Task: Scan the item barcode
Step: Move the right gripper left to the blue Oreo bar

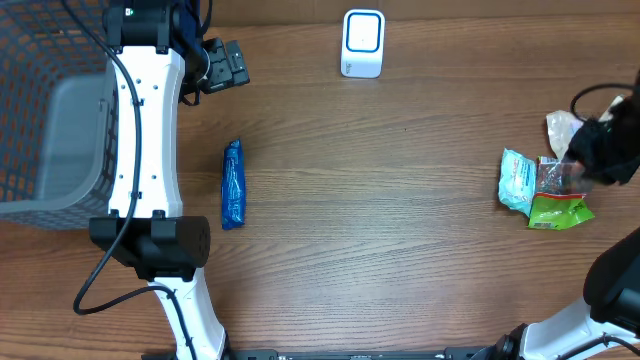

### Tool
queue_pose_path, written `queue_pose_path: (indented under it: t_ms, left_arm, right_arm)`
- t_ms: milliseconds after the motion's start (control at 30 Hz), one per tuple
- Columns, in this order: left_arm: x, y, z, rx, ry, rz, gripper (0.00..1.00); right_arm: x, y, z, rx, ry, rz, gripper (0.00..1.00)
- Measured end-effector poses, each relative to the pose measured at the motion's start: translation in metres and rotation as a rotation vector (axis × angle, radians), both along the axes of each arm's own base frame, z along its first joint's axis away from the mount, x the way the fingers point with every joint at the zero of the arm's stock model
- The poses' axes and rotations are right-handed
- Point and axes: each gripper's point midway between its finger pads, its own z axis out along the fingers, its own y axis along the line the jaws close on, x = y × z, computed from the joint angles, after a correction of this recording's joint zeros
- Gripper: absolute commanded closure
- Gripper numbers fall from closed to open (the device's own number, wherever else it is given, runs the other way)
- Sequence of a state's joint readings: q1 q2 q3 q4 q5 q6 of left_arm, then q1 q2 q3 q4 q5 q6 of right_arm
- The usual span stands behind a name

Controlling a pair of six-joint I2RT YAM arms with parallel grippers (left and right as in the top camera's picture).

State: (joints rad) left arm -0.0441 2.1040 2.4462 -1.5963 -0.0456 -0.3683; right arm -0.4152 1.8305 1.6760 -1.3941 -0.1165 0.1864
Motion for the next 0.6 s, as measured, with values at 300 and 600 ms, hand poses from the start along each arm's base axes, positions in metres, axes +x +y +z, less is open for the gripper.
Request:
queue_pose_path:
  t_ms: [300,600]
  left_arm:
    - [-0.003,-0.003,0.004,-0.016,0.002,-0.009,0.14]
    - [-0.034,-0.002,0.096,-0.026,-0.22,-0.008,0.14]
  right_arm:
    - [0.056,0.093,0.077,0.296,-0.364,0.266,0.53]
    - [0.079,0.263,0.104,0.44,-0.512,0.632,0.49]
